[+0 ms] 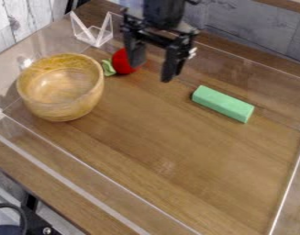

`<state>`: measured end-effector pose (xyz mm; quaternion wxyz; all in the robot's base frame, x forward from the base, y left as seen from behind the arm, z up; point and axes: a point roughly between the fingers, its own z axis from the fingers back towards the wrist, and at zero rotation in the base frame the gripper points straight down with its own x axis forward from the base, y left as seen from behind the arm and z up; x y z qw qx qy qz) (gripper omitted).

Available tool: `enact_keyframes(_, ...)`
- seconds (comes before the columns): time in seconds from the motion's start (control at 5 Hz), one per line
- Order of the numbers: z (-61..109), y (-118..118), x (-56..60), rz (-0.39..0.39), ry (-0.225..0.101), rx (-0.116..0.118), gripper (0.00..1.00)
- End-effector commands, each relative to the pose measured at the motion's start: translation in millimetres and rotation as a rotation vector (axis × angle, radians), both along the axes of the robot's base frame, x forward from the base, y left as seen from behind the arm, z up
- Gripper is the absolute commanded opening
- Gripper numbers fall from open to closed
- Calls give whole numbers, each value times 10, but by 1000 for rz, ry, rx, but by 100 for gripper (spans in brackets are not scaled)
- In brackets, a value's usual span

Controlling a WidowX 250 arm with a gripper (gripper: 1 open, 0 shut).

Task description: Remove the green stick from the brown bowl and put it on the table

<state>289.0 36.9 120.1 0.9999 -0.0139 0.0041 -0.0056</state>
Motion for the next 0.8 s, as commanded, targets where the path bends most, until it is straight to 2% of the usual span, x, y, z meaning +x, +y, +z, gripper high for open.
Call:
enact_keyframes(0.0, 205, 171, 23, -23, -142, 10, 100)
enact_keyframes(0.4, 261, 275, 69, -124, -257, -6, 100)
enact_keyframes(0.6, 274, 263, 179, -141, -309, -10, 100)
